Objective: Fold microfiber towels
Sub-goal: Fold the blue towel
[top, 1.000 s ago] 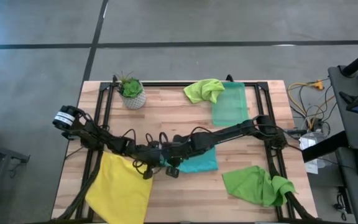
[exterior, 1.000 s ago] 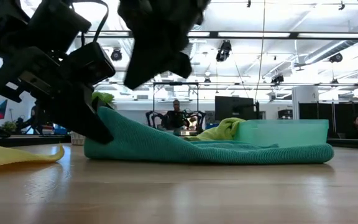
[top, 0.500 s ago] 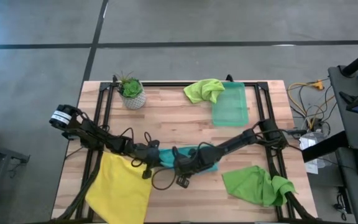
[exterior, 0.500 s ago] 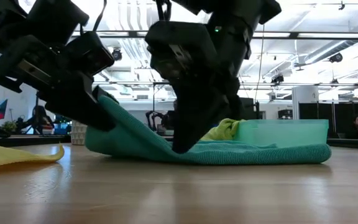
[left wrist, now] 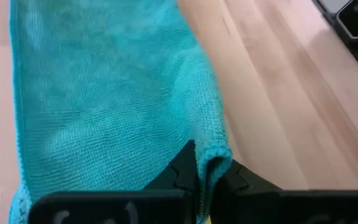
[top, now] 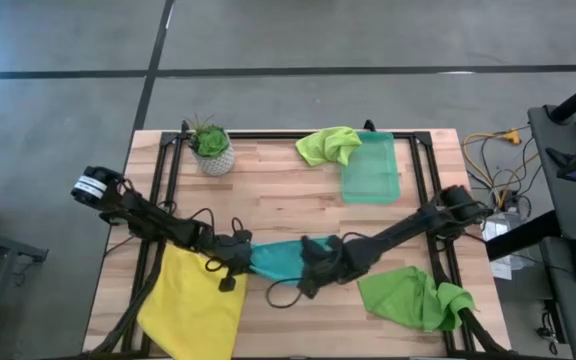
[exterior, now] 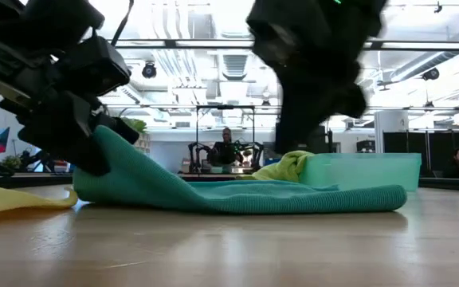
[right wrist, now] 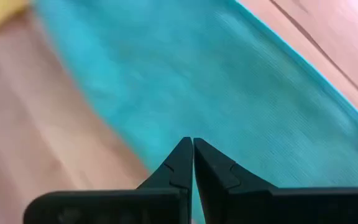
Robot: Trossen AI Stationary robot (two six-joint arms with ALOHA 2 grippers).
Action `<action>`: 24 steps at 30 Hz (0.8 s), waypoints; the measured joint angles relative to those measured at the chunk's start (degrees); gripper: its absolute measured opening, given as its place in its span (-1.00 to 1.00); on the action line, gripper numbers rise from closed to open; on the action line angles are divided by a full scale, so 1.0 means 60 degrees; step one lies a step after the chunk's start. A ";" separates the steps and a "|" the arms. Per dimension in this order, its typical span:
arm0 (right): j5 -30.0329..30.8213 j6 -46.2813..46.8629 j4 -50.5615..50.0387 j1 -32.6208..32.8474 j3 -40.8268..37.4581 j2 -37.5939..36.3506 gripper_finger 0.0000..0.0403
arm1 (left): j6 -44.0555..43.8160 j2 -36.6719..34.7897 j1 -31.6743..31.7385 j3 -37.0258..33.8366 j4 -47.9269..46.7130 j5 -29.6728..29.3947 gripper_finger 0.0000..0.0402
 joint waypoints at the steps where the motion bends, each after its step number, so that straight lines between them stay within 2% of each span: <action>1: -0.0115 0.0190 0.0239 -0.0068 -0.0393 -0.0148 -0.96 | 0.0000 -0.0039 -0.0021 0.0000 0.0001 -0.0004 -1.00; 8: -0.0690 0.0950 0.1175 -0.0782 -0.2105 -0.0332 -0.96 | -0.0007 -0.0357 -0.0045 0.0032 0.0006 -0.0020 -1.00; 13: -0.1006 -0.0073 0.2374 -0.1558 -0.2542 -0.0361 -0.96 | -0.0011 -0.0689 -0.0056 0.0044 0.0022 -0.0023 -1.00; 20: -0.1320 -0.1520 0.2291 -0.2246 -0.2255 -0.0369 -0.96 | 0.0042 -0.0867 -0.0160 0.0408 -0.0105 0.0072 -1.00; 24: -0.1316 -0.1598 0.2490 -0.2139 -0.2233 -0.0834 -0.96 | 0.0995 -0.0877 -0.0160 0.1675 -0.2353 0.0079 -1.00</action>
